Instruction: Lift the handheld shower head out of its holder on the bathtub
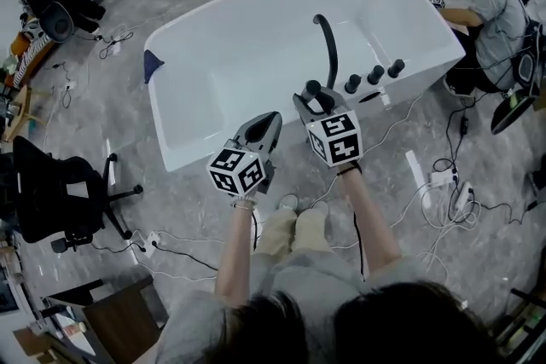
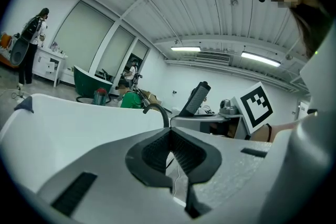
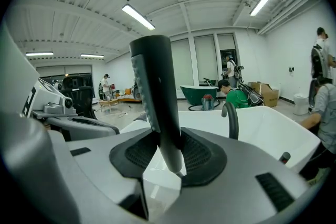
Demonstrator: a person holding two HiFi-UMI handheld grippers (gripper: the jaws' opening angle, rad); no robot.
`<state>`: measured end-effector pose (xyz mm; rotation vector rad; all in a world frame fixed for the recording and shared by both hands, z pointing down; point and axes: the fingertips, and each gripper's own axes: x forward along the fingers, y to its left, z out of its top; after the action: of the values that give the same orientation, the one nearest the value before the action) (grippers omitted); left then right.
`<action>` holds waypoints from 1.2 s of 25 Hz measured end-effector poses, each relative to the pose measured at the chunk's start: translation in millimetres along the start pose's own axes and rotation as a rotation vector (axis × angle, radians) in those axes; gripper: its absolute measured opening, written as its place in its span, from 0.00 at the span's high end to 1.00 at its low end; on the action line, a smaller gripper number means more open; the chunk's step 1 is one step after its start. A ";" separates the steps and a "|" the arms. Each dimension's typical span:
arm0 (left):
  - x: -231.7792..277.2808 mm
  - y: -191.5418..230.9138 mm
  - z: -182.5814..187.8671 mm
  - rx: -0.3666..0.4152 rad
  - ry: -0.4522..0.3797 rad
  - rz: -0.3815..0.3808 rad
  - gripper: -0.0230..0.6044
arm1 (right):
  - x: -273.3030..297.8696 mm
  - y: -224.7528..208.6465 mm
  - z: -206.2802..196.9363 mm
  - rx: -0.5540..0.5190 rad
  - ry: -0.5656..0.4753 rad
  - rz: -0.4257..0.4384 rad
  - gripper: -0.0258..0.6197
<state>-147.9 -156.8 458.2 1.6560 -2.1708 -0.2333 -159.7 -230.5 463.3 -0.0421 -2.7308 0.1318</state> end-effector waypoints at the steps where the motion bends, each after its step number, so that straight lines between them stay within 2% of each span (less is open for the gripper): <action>1: -2.2 -3.1 3.2 0.009 -0.001 -0.006 0.95 | -4.1 2.8 5.1 -0.005 -0.008 0.002 0.75; 17: -61.0 -39.3 48.4 0.113 -0.028 -0.059 0.95 | -69.0 55.1 70.9 -0.059 -0.108 0.057 0.75; 30: -93.6 -64.0 86.9 0.213 -0.071 -0.114 0.95 | -107.2 81.0 104.7 -0.034 -0.206 0.060 0.75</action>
<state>-106.2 -95.1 336.3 1.9187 -2.2208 -0.0967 -102.1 -164.1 317.4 -0.1269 -2.9383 0.1126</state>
